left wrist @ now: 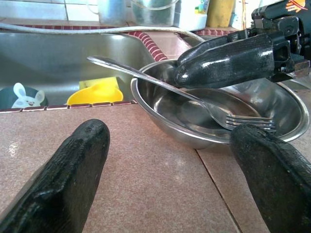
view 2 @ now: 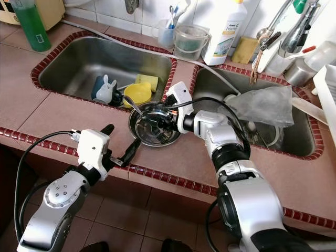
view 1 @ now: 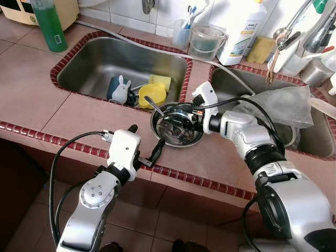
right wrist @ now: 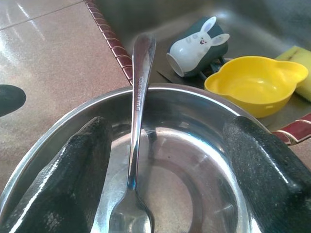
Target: Kitchen organization
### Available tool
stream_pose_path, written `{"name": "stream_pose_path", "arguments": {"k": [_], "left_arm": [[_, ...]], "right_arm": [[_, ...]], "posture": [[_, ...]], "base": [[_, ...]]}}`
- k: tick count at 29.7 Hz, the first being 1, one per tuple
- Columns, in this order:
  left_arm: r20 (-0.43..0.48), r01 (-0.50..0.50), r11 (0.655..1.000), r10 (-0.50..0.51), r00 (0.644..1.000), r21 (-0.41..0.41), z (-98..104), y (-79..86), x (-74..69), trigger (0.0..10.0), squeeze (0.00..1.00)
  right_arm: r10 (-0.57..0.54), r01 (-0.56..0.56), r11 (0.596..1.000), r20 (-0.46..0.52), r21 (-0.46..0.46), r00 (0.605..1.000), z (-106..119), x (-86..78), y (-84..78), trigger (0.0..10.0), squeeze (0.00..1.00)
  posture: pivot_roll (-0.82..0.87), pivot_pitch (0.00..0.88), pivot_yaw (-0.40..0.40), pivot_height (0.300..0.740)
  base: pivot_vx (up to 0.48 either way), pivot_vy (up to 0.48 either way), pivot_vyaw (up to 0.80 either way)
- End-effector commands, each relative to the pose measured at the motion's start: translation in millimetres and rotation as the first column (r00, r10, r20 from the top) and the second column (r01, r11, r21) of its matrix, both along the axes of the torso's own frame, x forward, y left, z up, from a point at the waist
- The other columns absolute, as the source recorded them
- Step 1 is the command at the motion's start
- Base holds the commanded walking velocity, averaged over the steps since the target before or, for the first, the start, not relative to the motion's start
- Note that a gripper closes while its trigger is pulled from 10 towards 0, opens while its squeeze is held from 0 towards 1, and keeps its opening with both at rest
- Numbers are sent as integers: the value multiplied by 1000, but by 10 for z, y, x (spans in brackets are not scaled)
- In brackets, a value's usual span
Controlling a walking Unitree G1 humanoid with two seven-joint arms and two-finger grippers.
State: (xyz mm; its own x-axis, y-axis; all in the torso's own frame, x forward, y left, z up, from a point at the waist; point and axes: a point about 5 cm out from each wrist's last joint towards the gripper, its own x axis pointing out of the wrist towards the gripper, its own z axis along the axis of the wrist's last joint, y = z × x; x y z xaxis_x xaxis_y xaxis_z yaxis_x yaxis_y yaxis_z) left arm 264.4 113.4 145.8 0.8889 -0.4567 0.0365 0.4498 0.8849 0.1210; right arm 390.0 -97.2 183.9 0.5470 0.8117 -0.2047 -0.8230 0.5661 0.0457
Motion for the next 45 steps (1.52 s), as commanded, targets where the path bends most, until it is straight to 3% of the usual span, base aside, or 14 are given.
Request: {"name": "stream_pose_path", "arguments": {"k": [1,11,22,23,24,25,26,27,28,45], "left_arm": [[13,5,1000,-5,1000,-5,43,-32,-11,10000,0],[18,-8,1000,8,1000,-15,56,-45,-14,10000,0],[19,-32,999,32,999,-21,53,-28,-39,10000,0],[19,-33,999,33,999,-21,51,-28,-40,10000,0],[19,-33,999,34,999,-22,50,-28,-41,10000,0],[19,-33,999,33,999,-22,49,-30,-42,10000,0],[19,-34,999,35,999,-22,51,-31,-40,10000,0],[20,-35,999,35,999,-21,52,-32,-39,10000,0],[20,-34,999,35,999,-23,54,-32,-37,10000,0],[19,-33,999,33,999,-21,55,-28,-32,10000,0]], "right_arm": [[0,1,1000,11,-22,1000,44,22,-26,10000,0],[14,-15,997,-23,-74,1000,9,22,6,10000,0],[16,-22,997,-93,-72,996,-224,-51,33,9922,0],[12,-19,997,-94,-71,995,-232,-52,29,6314,0],[1,-7,998,-93,-67,996,-241,-51,21,4353,0],[-5,-1,998,-91,-64,996,-244,-49,18,4353,0],[-12,7,998,-94,-57,996,-245,-48,11,1608,0],[-13,8,998,-94,-55,995,-245,-47,10,1608,0],[-16,11,999,-93,-53,996,-245,-46,4,0,0],[-37,33,998,-88,-46,995,-226,-29,-39,0,0]], "posture": [[23,202,-155,740],[29,205,-173,740],[52,204,-190,740],[53,202,-190,740],[54,200,-190,740],[55,199,-190,740],[55,199,-191,740],[55,199,-191,740],[55,198,-191,740],[49,204,-186,740]], "base": [[0,0,0],[0,0,0],[0,0,0],[0,0,0],[0,0,0],[0,0,0],[0,0,0],[0,0,0],[0,0,0],[0,0,0]]}}
